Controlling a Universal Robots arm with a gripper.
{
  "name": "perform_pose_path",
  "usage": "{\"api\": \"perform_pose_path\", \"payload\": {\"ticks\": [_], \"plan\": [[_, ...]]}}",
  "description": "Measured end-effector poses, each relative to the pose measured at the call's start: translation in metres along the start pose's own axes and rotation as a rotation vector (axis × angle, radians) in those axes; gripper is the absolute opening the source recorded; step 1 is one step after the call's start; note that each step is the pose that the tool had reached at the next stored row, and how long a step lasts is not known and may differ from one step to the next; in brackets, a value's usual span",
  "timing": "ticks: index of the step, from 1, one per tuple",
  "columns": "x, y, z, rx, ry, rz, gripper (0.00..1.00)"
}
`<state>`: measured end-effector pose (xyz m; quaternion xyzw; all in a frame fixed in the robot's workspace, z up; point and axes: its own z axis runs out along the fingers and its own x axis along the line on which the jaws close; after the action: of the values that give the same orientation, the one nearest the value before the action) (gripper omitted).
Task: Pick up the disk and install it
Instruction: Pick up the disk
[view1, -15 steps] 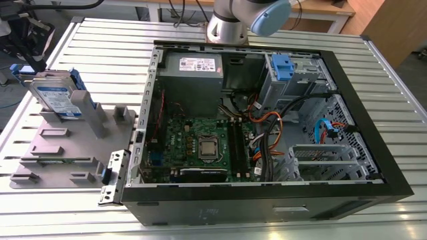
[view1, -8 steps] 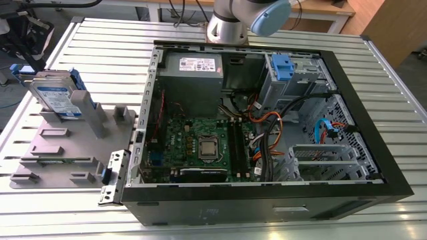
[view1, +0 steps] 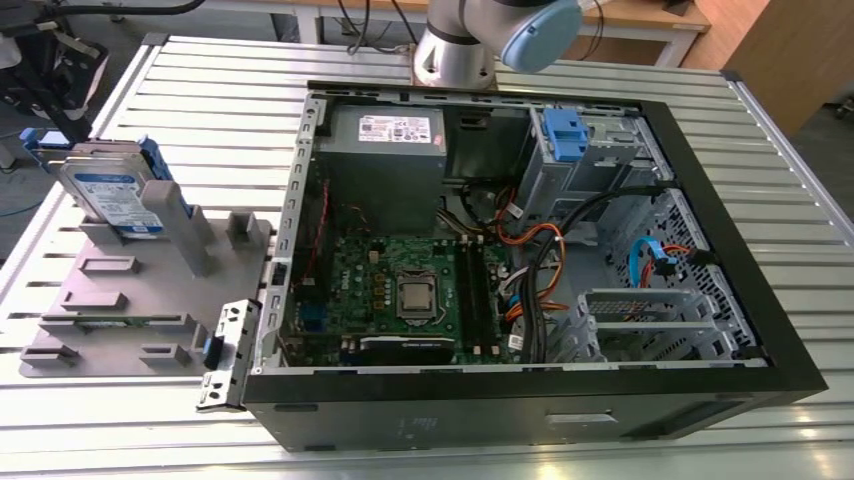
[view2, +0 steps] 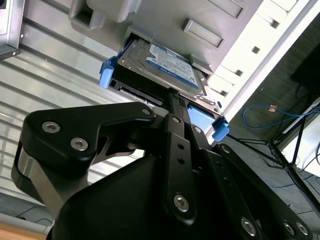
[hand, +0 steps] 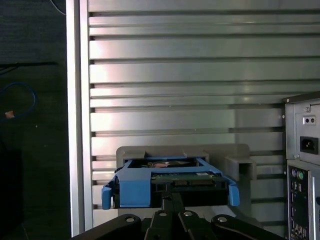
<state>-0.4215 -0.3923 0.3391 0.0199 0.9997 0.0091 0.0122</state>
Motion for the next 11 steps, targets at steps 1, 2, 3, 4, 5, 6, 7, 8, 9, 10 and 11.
{"api": "perform_pose_path", "payload": {"ticks": [1, 2, 3, 4, 5, 6, 7, 8, 9, 10, 11], "plan": [[0.0000, 0.0000, 0.0000, -0.0002, 0.0002, -0.009, 0.11], [0.0000, 0.0000, 0.0000, -0.0005, 0.0005, -0.022, 0.11], [0.0000, 0.0000, 0.0000, -0.0006, 0.0007, -0.033, 0.11], [0.0000, 0.0000, 0.0000, -0.0009, 0.0009, -0.044, 0.11], [0.0000, 0.0000, 0.0000, -0.0012, 0.0011, -0.056, 0.11], [0.0000, 0.0000, -0.0001, -0.0014, 0.0014, -0.068, 0.11], [0.0000, 0.0000, 0.0000, -0.0017, 0.0016, -0.082, 0.11], [0.0000, 0.0000, -0.0001, -0.0020, 0.0018, -0.094, 0.11], [0.0000, 0.0000, -0.0001, -0.0023, 0.0021, -0.105, 0.11], [0.0000, 0.0000, 0.0000, -0.0024, 0.0021, -0.107, 0.11], [0.0000, 0.0000, 0.0000, -0.0024, 0.0021, -0.109, 0.11]]}}
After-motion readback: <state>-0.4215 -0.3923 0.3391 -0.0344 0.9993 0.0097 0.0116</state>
